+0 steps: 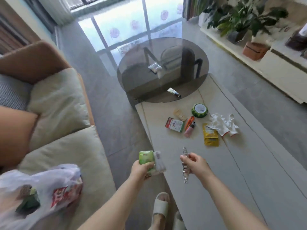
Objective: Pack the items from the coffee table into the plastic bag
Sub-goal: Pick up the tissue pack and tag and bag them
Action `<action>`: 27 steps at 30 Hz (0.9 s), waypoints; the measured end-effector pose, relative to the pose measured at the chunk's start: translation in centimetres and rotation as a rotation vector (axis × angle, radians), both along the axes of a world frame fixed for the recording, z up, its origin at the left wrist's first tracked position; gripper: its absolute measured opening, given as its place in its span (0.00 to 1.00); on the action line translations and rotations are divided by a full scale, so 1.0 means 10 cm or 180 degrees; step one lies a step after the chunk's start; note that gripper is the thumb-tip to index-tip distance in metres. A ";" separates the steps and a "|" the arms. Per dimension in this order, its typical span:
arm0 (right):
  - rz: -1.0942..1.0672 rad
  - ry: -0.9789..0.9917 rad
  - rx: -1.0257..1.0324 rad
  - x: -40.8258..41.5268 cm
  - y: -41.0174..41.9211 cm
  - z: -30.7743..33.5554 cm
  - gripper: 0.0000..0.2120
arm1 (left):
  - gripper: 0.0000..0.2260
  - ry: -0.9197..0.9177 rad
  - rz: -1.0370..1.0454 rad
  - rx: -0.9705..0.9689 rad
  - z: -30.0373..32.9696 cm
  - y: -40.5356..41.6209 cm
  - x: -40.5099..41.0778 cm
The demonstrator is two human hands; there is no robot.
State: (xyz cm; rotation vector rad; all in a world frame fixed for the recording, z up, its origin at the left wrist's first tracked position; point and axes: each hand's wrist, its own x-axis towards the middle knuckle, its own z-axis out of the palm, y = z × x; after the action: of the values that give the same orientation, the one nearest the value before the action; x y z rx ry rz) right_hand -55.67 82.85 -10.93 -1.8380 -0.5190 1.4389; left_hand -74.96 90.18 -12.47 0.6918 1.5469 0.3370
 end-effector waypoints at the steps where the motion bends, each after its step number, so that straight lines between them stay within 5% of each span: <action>1: 0.0119 0.0116 -0.0012 -0.17 0.07 0.10 0.09 | 0.06 -0.0018 0.0200 0.0015 0.09 0.00 -0.19; 20: 0.2038 0.0262 0.0224 -3.77 1.15 1.18 0.02 | 0.09 -0.0848 0.3163 0.0523 1.42 -0.17 -3.62; 27: 0.2545 -0.0177 0.0363 -4.78 1.30 1.17 0.07 | 0.09 -0.0360 0.3633 0.0400 1.36 -0.23 -4.46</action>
State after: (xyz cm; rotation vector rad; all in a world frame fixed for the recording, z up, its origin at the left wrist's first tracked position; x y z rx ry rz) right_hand -103.47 95.82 0.75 -1.6452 -1.4473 1.7970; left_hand -119.57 87.93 1.12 -0.1986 1.6846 1.2951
